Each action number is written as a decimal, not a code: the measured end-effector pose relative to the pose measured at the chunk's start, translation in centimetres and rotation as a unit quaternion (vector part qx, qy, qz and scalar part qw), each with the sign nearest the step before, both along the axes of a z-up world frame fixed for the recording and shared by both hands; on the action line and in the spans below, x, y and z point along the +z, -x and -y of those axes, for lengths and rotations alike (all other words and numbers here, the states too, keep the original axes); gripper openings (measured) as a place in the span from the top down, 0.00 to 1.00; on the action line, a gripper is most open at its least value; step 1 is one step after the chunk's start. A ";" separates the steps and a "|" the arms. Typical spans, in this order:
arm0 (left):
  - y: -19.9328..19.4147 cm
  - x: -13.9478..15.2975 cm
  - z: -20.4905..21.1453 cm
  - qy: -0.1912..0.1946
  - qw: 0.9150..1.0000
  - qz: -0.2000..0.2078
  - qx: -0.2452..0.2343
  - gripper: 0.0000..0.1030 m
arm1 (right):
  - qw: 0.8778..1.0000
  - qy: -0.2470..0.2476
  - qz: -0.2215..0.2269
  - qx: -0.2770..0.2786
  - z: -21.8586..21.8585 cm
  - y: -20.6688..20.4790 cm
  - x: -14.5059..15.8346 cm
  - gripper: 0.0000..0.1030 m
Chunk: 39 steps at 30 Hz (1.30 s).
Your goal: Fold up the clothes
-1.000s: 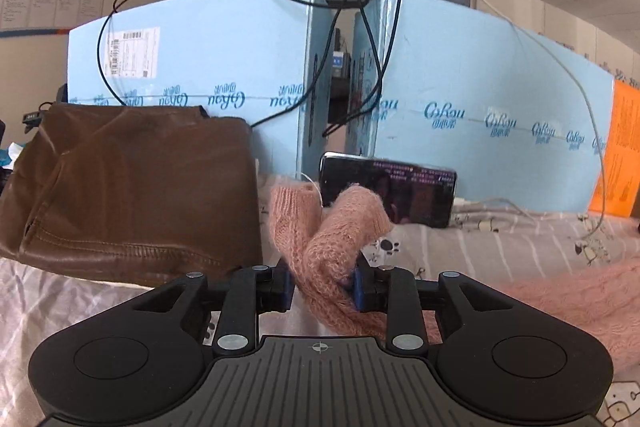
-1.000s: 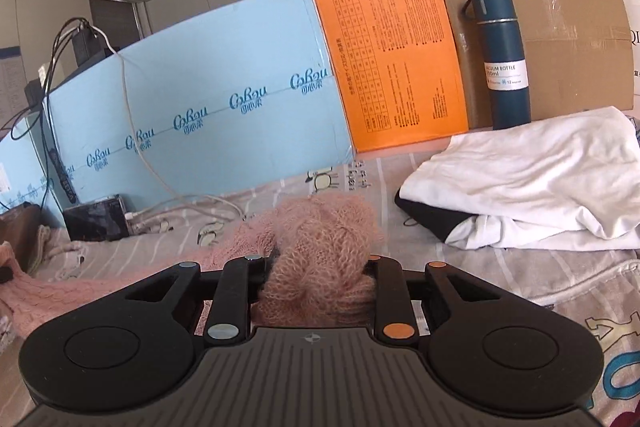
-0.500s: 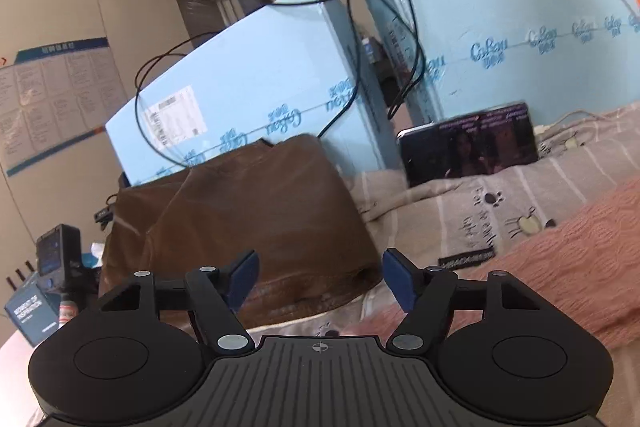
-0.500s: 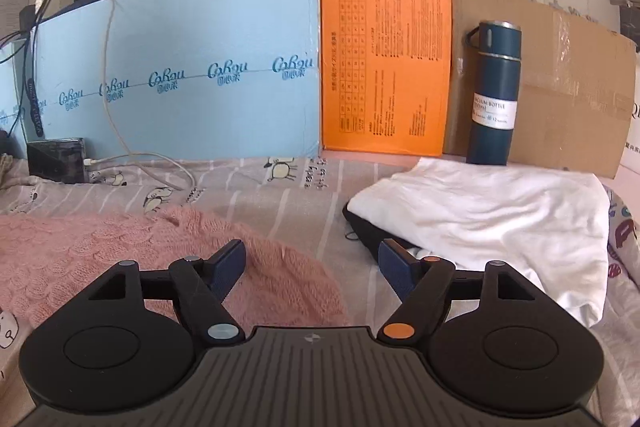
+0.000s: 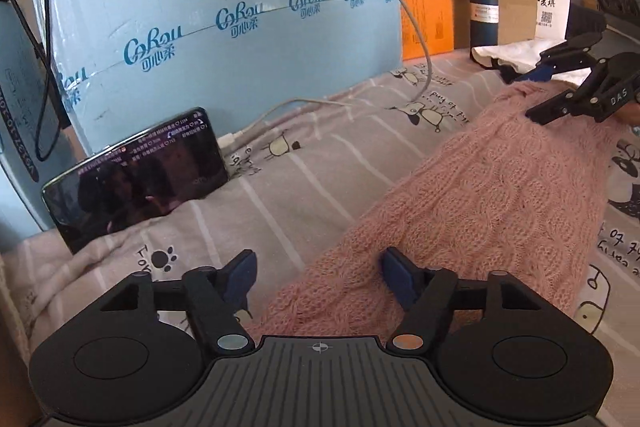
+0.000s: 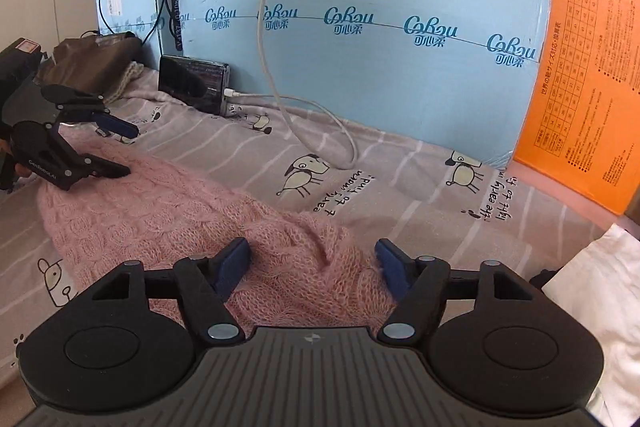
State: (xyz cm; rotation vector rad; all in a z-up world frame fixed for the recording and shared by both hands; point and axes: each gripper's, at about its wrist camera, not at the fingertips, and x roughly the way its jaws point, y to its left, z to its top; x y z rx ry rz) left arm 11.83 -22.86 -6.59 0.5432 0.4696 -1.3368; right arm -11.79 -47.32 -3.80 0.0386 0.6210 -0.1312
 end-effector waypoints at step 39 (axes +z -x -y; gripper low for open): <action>12.5 1.6 -22.2 0.218 0.956 -0.061 0.186 0.30 | 0.982 -0.061 0.172 -0.051 -12.7 22.9 -0.9 0.36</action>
